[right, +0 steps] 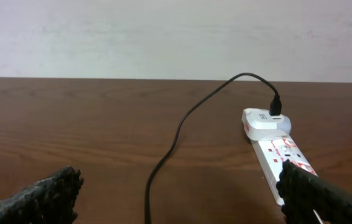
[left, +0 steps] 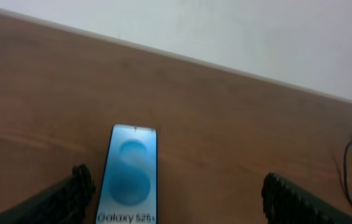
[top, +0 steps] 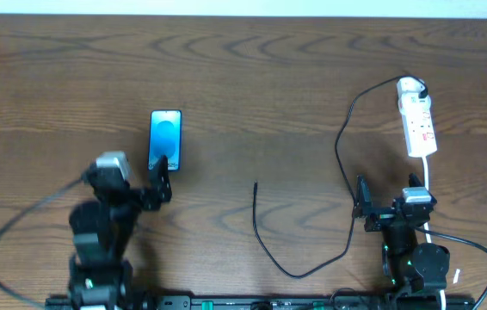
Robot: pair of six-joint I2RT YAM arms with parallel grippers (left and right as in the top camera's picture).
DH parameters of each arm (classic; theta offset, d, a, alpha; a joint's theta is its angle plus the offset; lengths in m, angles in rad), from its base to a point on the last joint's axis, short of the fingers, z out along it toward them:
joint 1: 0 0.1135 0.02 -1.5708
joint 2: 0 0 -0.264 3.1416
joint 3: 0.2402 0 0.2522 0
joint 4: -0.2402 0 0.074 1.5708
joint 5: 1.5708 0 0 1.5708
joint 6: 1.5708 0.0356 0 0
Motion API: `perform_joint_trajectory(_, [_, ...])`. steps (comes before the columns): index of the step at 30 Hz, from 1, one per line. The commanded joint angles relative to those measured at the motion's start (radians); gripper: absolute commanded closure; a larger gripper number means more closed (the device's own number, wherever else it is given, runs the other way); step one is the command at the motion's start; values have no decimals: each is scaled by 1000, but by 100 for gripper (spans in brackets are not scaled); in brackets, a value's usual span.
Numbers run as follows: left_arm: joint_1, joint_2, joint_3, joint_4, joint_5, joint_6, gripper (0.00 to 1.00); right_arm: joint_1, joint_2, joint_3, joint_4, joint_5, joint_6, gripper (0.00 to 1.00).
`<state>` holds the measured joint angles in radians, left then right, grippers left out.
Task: Plug charger to phone and switch on socket
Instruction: 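Move the left gripper over the blue phone and lower onto it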
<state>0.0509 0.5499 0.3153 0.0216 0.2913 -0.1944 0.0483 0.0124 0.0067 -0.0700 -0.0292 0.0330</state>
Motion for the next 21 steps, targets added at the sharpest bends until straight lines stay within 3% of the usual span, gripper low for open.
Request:
perform_joint_trajectory(1, [5, 217, 200, -94, 16, 25, 11, 6, -6, -1, -5, 4, 4, 1])
perform_joint_trajectory(8, [5, 555, 513, -378, 3, 136, 11, 6, -6, -1, -5, 4, 4, 1])
perform_joint_trajectory(13, [5, 744, 673, -546, -71, 153, 11, 6, -6, -1, -5, 4, 4, 1])
perform_joint_trajectory(21, [5, 821, 684, -529, -71, 201, 11, 6, -6, -1, -5, 4, 4, 1])
